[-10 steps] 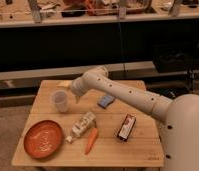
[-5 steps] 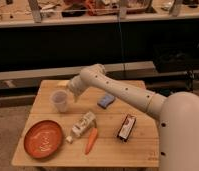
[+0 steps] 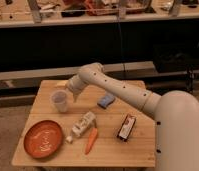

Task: Place the ceramic cup in the ceramic bowl

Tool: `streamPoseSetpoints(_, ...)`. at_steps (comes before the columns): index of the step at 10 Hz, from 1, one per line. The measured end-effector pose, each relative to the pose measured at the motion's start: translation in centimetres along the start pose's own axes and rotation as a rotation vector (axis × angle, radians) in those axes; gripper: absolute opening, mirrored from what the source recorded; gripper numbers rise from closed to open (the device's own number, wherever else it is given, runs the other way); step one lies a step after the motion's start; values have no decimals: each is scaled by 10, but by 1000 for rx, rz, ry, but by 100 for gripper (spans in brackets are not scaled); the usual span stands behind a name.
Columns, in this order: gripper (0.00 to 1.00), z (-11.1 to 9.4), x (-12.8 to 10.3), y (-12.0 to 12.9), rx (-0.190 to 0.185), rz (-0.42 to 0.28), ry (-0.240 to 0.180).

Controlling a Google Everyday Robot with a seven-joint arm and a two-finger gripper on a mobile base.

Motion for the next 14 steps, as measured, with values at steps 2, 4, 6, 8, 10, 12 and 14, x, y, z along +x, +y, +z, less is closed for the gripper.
streamPoseSetpoints(2,80,4,0,2,-6,-5,-16)
streamPoseSetpoints(4,80,9,-2,4,-22,-12,-29)
streamPoseSetpoints(6,80,15,-5,4,-32,-20,-39)
streamPoseSetpoints(8,80,18,-5,7,-48,-24,-43)
streamPoseSetpoints(10,80,25,-8,6,-56,-29,-52)
streamPoseSetpoints(12,80,28,-9,8,-63,-30,-56)
streamPoseSetpoints(14,80,33,-10,11,-74,-33,-63)
